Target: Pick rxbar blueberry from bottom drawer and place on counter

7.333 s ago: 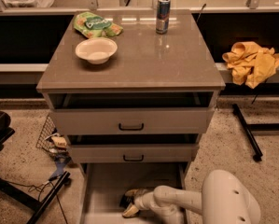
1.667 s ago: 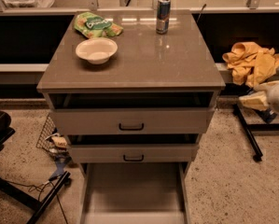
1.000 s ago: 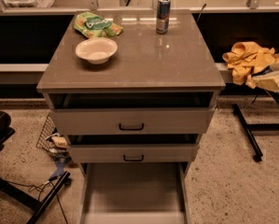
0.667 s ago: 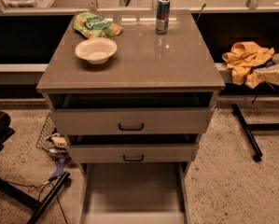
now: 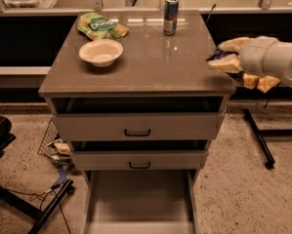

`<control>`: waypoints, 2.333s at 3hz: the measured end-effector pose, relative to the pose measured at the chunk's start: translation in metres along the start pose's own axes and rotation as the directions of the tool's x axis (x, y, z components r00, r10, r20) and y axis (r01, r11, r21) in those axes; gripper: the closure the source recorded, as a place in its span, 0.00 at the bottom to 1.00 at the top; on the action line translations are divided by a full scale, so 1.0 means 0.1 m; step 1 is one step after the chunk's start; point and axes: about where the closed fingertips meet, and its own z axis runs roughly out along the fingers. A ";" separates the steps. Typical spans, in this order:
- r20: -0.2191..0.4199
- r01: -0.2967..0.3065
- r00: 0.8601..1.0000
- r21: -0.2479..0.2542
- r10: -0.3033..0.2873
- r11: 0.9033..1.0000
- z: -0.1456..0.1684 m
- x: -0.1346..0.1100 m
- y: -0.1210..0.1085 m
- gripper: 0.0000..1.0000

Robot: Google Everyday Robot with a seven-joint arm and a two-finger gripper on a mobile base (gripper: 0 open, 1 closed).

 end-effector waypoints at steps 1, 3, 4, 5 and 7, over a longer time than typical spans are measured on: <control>0.175 0.120 0.980 -0.130 -0.097 0.984 0.50 -0.59 0.35 1.00; 0.203 0.140 0.973 -0.153 -0.108 0.978 0.56 -0.69 0.42 0.60; 0.205 0.141 0.973 -0.156 -0.107 0.978 0.58 -0.71 0.44 0.38; 0.208 0.142 0.972 -0.159 -0.107 0.977 0.59 -0.73 0.46 0.15; 0.211 0.142 0.972 -0.163 -0.107 0.976 0.61 -0.74 0.47 0.00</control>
Offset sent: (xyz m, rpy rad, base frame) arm 0.0154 0.0805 0.0061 -0.0129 -0.0504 0.2308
